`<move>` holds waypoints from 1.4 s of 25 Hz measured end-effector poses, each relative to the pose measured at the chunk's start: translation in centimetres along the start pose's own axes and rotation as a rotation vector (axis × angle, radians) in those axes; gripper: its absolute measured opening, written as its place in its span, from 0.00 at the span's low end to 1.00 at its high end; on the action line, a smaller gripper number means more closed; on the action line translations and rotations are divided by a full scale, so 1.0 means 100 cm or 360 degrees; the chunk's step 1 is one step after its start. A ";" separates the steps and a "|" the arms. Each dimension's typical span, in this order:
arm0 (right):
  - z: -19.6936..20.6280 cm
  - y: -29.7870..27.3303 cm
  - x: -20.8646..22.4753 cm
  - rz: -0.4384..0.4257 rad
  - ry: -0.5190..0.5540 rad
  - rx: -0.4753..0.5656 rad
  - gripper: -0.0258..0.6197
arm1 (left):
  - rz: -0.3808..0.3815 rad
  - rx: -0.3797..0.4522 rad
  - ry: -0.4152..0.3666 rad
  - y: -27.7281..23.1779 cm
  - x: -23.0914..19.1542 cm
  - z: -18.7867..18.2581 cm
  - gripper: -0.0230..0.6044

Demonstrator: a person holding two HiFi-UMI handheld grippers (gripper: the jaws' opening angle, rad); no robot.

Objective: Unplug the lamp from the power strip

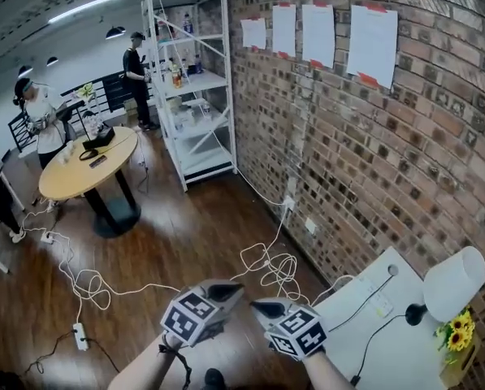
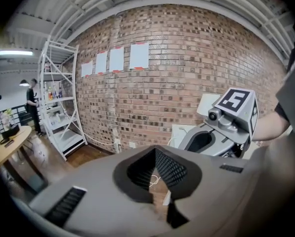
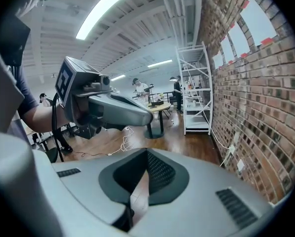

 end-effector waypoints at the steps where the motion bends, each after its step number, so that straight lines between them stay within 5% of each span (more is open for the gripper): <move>1: -0.009 -0.011 -0.007 -0.0016 0.0020 -0.0008 0.02 | -0.0015 0.0000 0.0029 0.008 -0.011 0.008 0.05; 8: -0.070 -0.079 -0.048 -0.0112 0.0168 -0.0041 0.02 | -0.0148 0.0048 0.0253 0.067 -0.085 0.062 0.05; 13: -0.098 -0.114 -0.073 -0.0182 0.0209 0.0004 0.02 | -0.0209 0.0238 0.0364 0.103 -0.119 0.088 0.05; 25: -0.143 -0.153 -0.108 -0.0192 0.0337 0.0036 0.02 | -0.0354 0.0332 0.0448 0.157 -0.158 0.116 0.05; 35: -0.159 -0.147 -0.100 -0.0155 0.0335 0.0291 0.03 | -0.0417 0.0322 0.0429 0.151 -0.154 0.118 0.05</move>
Point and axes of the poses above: the fingertips, and each gripper's own axes: y backward along the fingers, x to its right, z out of its underside, the point moved 7 cm from there along y, backward along the fingers, and after that the axes turned 11 degrees about -x, right-handed, at the moved point
